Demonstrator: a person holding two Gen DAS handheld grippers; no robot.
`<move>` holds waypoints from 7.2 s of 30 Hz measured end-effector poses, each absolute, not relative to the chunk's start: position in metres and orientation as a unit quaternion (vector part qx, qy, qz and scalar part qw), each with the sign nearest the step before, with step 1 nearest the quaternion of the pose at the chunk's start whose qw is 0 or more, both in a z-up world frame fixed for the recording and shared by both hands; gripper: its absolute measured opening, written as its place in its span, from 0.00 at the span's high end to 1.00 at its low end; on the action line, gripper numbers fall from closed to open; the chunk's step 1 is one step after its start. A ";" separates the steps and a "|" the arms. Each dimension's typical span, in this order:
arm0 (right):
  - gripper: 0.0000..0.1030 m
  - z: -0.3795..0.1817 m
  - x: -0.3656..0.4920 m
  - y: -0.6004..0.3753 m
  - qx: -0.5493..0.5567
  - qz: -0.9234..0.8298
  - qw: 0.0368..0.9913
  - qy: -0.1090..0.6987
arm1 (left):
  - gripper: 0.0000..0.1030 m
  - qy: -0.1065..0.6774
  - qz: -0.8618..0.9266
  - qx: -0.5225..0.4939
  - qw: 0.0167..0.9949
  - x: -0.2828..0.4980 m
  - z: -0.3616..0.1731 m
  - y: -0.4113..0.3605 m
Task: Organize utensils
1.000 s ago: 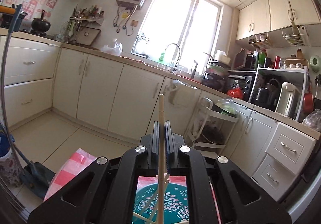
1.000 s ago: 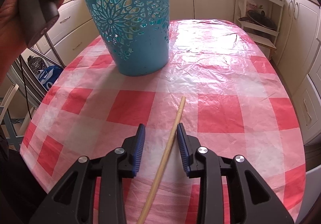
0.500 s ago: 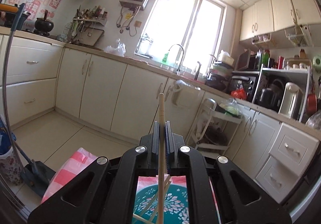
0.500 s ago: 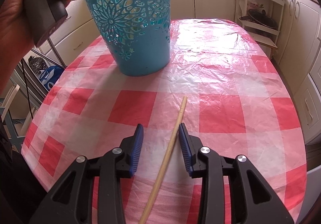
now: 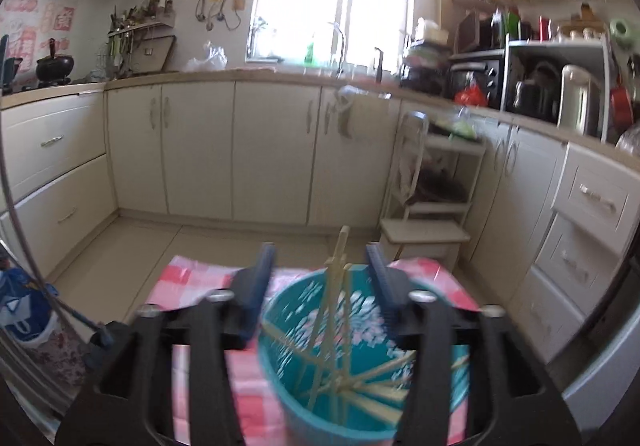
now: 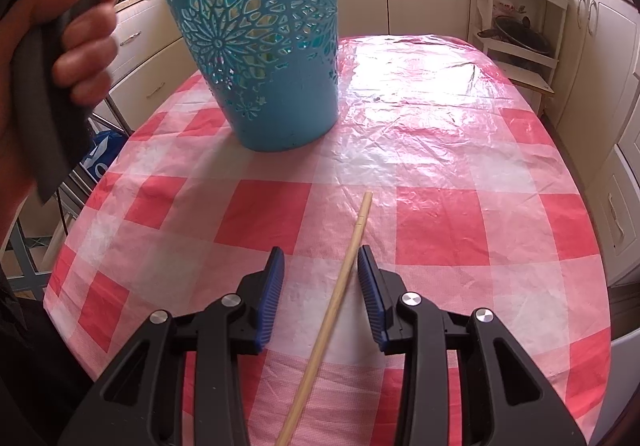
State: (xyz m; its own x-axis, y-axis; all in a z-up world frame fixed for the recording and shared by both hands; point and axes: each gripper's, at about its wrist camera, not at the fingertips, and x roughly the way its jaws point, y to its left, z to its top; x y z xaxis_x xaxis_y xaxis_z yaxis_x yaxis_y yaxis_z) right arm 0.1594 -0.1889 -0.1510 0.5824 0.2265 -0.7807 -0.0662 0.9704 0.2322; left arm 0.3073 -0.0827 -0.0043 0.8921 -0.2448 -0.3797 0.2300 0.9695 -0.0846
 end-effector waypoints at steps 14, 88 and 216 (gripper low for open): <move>0.95 -0.144 0.150 -0.212 0.148 0.083 0.881 0.441 | 0.22 0.251 -0.055 -0.163 0.953 0.249 0.000 0.035; 0.75 0.004 0.292 -0.169 0.187 0.066 0.965 0.174 | 0.20 0.315 -0.050 -0.203 0.926 0.272 -0.021 0.053; 0.07 0.031 -0.167 -0.167 0.160 0.018 0.926 0.341 | 0.08 0.356 0.017 -0.007 0.934 -0.124 0.057 0.013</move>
State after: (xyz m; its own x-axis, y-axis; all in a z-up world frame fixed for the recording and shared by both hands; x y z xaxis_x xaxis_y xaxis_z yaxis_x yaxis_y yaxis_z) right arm -0.1671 -0.1672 0.0309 0.7672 0.1412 -0.6257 0.0762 0.9485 0.3075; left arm -0.1244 0.0125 0.0572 0.7465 0.0277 -0.6648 -0.0377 0.9993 -0.0007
